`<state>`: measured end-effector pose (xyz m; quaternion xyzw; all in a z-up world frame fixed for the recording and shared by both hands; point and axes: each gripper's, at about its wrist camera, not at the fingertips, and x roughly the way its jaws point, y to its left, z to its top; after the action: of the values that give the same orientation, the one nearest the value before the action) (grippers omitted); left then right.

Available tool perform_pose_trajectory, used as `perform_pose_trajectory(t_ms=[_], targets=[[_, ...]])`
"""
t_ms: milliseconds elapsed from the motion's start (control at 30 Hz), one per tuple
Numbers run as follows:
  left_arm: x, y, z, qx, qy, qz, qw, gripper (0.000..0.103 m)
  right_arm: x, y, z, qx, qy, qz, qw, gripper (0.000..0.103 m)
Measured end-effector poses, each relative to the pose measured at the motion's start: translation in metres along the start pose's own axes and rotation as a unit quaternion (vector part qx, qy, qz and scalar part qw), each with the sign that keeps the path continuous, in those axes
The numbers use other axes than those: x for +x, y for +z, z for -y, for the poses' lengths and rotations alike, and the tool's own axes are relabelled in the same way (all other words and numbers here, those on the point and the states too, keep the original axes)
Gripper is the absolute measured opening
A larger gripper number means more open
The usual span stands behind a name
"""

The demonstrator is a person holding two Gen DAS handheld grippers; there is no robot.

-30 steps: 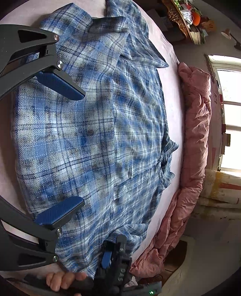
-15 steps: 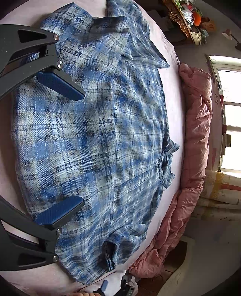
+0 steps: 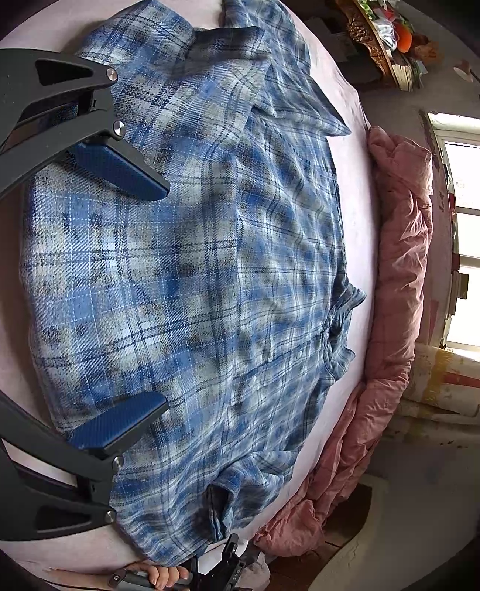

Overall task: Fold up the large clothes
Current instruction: 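Carry the sleeve across the shirt body with the right tool and release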

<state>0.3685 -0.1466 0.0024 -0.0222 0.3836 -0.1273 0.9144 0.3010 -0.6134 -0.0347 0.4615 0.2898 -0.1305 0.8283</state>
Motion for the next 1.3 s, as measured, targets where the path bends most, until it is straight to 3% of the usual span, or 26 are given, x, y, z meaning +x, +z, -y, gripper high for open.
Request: perform_pose_trajectory(t_ms=[33, 100, 167, 233, 333, 467, 567, 700, 900, 1033, 1100, 1200, 1233, 1267, 1300], targets=[[0.0, 0.0, 0.0, 0.0, 0.0, 0.0, 1.0, 0.103, 0.0, 0.001, 0.001, 0.004, 0.011, 0.0, 1.0, 0.057], [0.0, 0.0, 0.0, 0.001, 0.0, 0.0, 1.0, 0.103, 0.005, 0.002, 0.004, 0.01, 0.027, -0.009, 1.0, 0.044], [0.0, 0.0, -0.001, 0.0, 0.0, 0.0, 1.0, 0.103, 0.011, -0.001, 0.003, 0.005, 0.014, -0.021, 1.0, 0.009], [0.0, 0.0, -0.001, 0.0, -0.001, 0.0, 1.0, 0.103, 0.012, -0.003, -0.001, -0.003, 0.009, -0.017, 1.0, 0.004], [-0.001, 0.0, -0.001, 0.0, 0.0, 0.001, 1.0, 0.103, -0.002, -0.003, -0.014, -0.03, 0.012, 0.014, 0.999, 0.004], [-0.003, -0.001, -0.001, 0.001, 0.001, 0.005, 1.0, 0.103, -0.025, -0.009, -0.04, -0.064, 0.077, 0.029, 0.995, 0.004], [-0.004, 0.0, 0.0, 0.002, 0.002, 0.008, 1.0, 0.103, -0.029, -0.023, -0.071, -0.108, 0.105, 0.016, 0.988, 0.004], [-0.008, -0.001, 0.002, 0.008, -0.001, 0.016, 0.9998, 0.103, -0.009, -0.061, -0.114, -0.142, 0.168, -0.049, 0.974, 0.003], [-0.018, -0.003, 0.015, 0.037, -0.016, 0.042, 0.9983, 0.1, 0.022, -0.123, -0.167, -0.252, 0.168, -0.134, 0.944, 0.003], [-0.022, -0.002, 0.023, 0.059, -0.027, 0.053, 0.9965, 0.099, 0.03, -0.148, -0.182, -0.286, 0.186, -0.185, 0.922, 0.003], [-0.022, -0.002, 0.023, 0.059, -0.029, 0.054, 0.9964, 0.099, 0.03, -0.156, -0.186, -0.298, 0.18, -0.195, 0.917, 0.003], [-0.023, -0.002, 0.021, 0.056, -0.039, 0.056, 0.9961, 0.099, 0.024, -0.162, -0.188, -0.314, 0.158, -0.175, 0.92, 0.01], [-0.023, -0.002, 0.022, 0.057, -0.045, 0.058, 0.9957, 0.099, 0.02, -0.16, -0.188, -0.319, 0.149, -0.156, 0.923, 0.022], [-0.025, -0.002, 0.023, 0.062, -0.055, 0.062, 0.9946, 0.098, 0.018, -0.155, -0.187, -0.321, 0.142, -0.14, 0.926, 0.047], [-0.028, -0.003, 0.026, 0.07, -0.071, 0.065, 0.9929, 0.098, 0.011, -0.15, -0.187, -0.319, 0.137, -0.117, 0.93, 0.061]])
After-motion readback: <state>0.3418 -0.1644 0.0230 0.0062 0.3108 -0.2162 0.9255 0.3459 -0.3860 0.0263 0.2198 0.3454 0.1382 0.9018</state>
